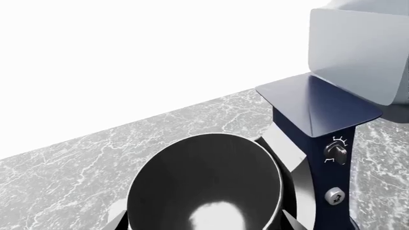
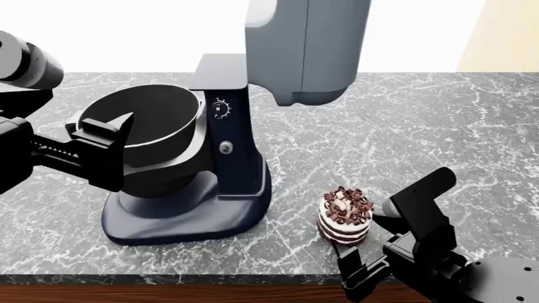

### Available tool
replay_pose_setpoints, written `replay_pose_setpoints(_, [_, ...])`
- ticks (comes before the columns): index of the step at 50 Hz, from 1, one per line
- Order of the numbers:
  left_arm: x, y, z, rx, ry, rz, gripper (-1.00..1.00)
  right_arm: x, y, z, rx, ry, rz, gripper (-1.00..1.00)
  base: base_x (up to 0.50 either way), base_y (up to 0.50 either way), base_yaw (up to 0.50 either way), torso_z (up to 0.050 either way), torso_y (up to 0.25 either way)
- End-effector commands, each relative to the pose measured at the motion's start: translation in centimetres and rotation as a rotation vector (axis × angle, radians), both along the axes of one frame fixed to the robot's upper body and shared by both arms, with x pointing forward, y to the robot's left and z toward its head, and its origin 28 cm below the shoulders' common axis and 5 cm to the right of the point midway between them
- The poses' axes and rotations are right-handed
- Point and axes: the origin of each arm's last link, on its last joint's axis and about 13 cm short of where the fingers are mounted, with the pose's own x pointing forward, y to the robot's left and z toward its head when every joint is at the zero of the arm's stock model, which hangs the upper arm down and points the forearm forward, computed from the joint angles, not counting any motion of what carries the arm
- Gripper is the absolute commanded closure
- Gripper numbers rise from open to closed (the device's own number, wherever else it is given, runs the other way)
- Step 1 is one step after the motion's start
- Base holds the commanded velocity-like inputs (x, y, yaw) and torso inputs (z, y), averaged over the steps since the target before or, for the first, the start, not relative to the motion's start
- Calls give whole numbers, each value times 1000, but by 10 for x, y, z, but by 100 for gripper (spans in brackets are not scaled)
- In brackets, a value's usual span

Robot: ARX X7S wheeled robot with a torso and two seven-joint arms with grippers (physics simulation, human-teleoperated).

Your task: Place the cake in the stand mixer bowl.

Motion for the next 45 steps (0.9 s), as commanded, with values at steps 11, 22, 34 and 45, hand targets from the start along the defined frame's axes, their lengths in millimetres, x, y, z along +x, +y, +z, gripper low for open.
replay_pose_setpoints(11, [-1,0,-1,-4,2,-1,-100,3,0,-6,0,-1,-12,100,0,0,0,0,0])
replay_pose_setpoints(22, [-1,1,-1,-3,0,-1,-100,-6,-2,17,32,-125,17,100,0,0,0,0,0])
replay_pose_setpoints(34, [0,0,-1,-6,-2,-2,-100,-25,-6,50,68,-265,66,100,0,0,0,0,1])
replay_pose_setpoints(45, [0,0,1,-12,-6,-6,-100,-34,-6,61,84,-314,97,100,0,0,0,0,1])
